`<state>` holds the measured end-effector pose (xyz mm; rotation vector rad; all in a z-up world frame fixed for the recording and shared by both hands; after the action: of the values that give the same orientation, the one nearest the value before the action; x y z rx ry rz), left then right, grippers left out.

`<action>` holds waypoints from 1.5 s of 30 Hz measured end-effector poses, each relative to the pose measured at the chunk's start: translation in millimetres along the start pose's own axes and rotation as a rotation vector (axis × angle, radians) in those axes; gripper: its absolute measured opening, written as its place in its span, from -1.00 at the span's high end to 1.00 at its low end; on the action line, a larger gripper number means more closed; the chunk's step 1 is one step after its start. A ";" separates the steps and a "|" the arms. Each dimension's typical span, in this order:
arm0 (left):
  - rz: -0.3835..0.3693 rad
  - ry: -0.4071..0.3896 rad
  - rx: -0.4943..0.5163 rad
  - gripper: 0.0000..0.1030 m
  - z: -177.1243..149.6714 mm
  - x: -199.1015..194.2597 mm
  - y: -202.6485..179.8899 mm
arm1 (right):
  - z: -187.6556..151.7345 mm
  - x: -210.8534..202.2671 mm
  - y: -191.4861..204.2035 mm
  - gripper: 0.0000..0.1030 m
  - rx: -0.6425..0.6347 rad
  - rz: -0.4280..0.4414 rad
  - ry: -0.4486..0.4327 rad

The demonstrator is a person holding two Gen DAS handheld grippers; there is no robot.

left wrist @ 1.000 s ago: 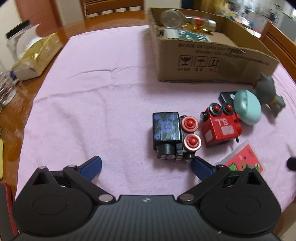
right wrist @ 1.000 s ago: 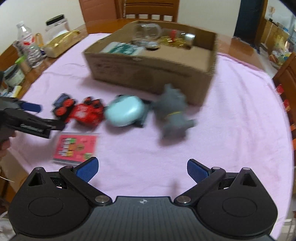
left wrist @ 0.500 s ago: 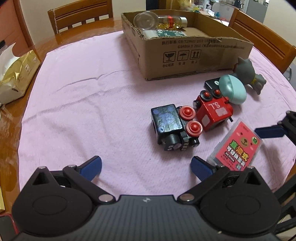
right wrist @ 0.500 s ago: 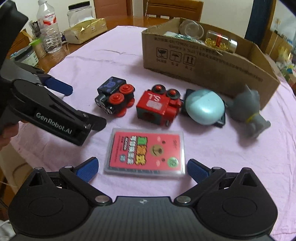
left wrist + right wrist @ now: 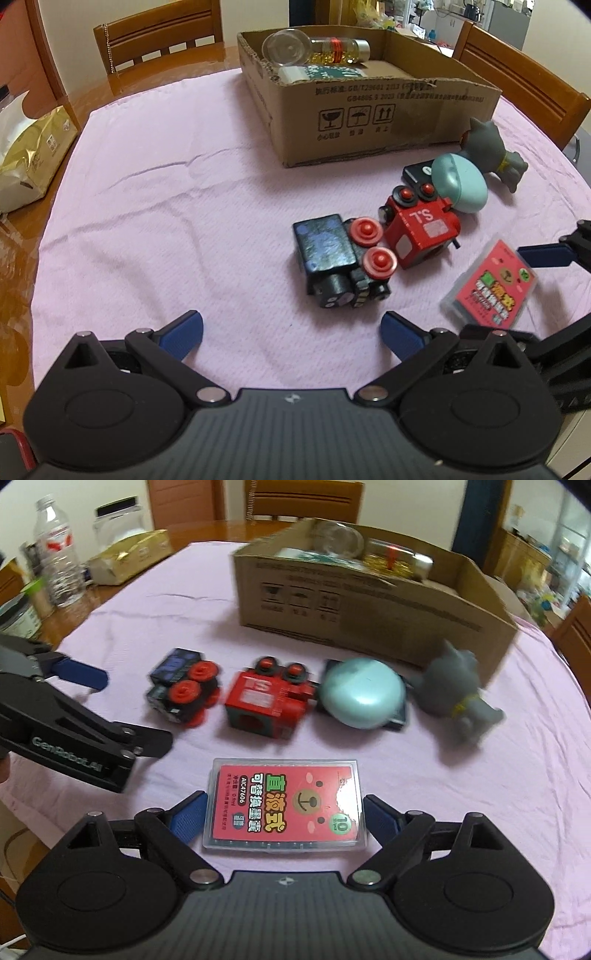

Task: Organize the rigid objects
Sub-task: 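Close left gripper on the navy toy train car while right gripper lowers onto the pink card case, then carry the train car toward the box while right gripper drops the pink card case inside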

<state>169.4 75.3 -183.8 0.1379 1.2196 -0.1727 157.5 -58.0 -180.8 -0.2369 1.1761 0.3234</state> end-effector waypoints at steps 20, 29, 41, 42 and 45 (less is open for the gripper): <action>0.019 -0.008 -0.053 -0.99 15.4 7.5 7.0 | -5.3 0.0 -20.9 -0.86 0.029 -0.016 0.004; 0.027 -0.007 -0.073 -0.93 26.7 11.3 3.7 | -5.0 1.2 -21.4 -0.90 0.029 -0.016 0.006; 0.021 -0.059 -0.037 0.03 38.5 0.5 -15.5 | -1.5 2.2 -19.7 -0.90 0.017 -0.012 0.008; 0.013 -0.057 -0.040 0.03 38.9 0.2 -16.1 | -1.0 2.0 -19.0 -0.89 0.012 -0.011 0.006; 0.005 -0.050 -0.040 0.03 39.5 1.7 -17.5 | 1.5 2.5 -17.4 -0.87 0.000 -0.007 0.007</action>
<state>202.7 50.3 -172.3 0.1012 1.1725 -0.1468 166.1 -73.4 -182.4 -0.2424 1.1821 0.3162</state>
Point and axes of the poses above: each gripper's, at about its wrist camera, not at the fingertips, and x roughly the way its jaws point, y to its left, z to its top, the point moved 5 cm from there along x, roughly the way its jaws point, and after that the axes turned 12 degrees about y, right-handed, at the moved point
